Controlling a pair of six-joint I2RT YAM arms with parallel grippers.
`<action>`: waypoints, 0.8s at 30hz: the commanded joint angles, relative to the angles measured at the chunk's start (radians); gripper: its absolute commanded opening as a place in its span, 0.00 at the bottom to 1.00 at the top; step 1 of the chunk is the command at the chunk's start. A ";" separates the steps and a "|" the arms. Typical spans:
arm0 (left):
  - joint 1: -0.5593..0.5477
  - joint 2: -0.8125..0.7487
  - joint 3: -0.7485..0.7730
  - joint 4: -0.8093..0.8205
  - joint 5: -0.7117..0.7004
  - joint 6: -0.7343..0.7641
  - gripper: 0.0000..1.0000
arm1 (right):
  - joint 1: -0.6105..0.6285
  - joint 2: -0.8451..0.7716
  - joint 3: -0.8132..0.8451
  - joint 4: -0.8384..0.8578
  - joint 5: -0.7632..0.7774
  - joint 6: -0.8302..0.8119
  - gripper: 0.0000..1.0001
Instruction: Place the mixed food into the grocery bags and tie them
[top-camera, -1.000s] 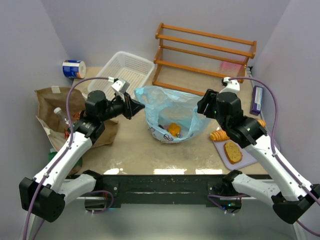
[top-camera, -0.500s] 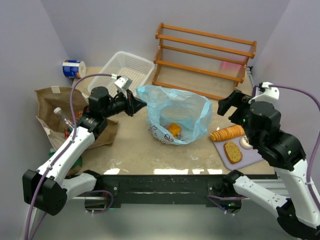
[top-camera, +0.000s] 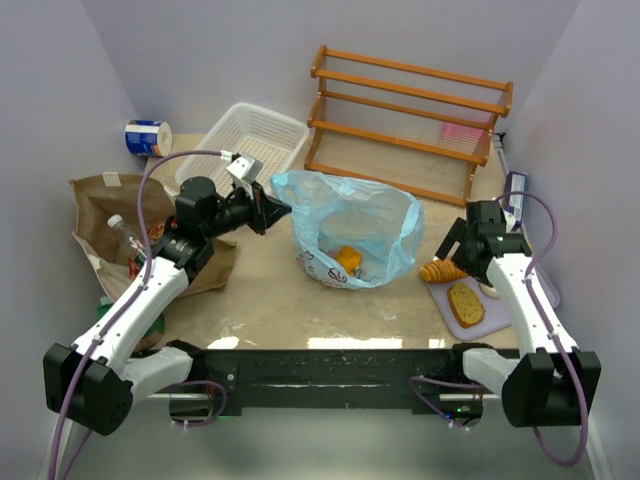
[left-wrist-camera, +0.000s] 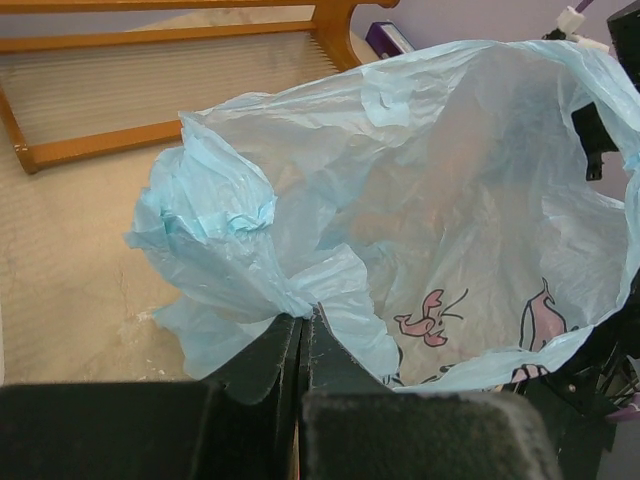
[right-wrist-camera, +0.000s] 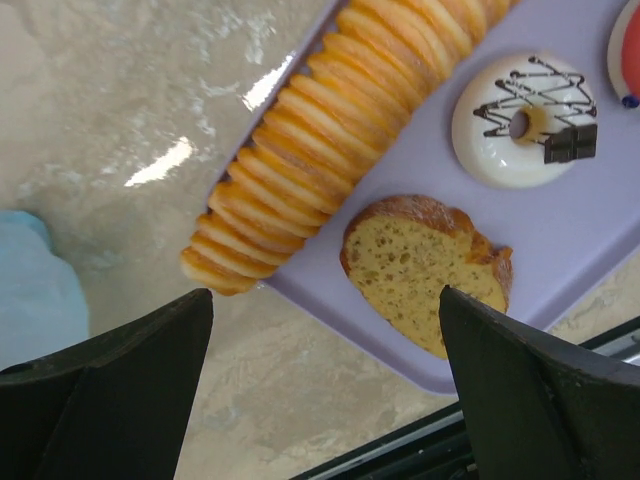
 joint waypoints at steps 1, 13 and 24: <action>0.005 -0.036 -0.024 0.019 -0.013 0.024 0.00 | -0.031 0.046 -0.007 0.059 -0.080 -0.016 0.99; 0.005 -0.040 -0.023 0.018 -0.001 0.021 0.00 | -0.143 0.161 -0.142 0.074 -0.157 0.090 0.89; 0.005 -0.047 -0.021 0.013 -0.007 0.027 0.00 | -0.145 0.227 -0.224 0.152 -0.132 0.141 0.74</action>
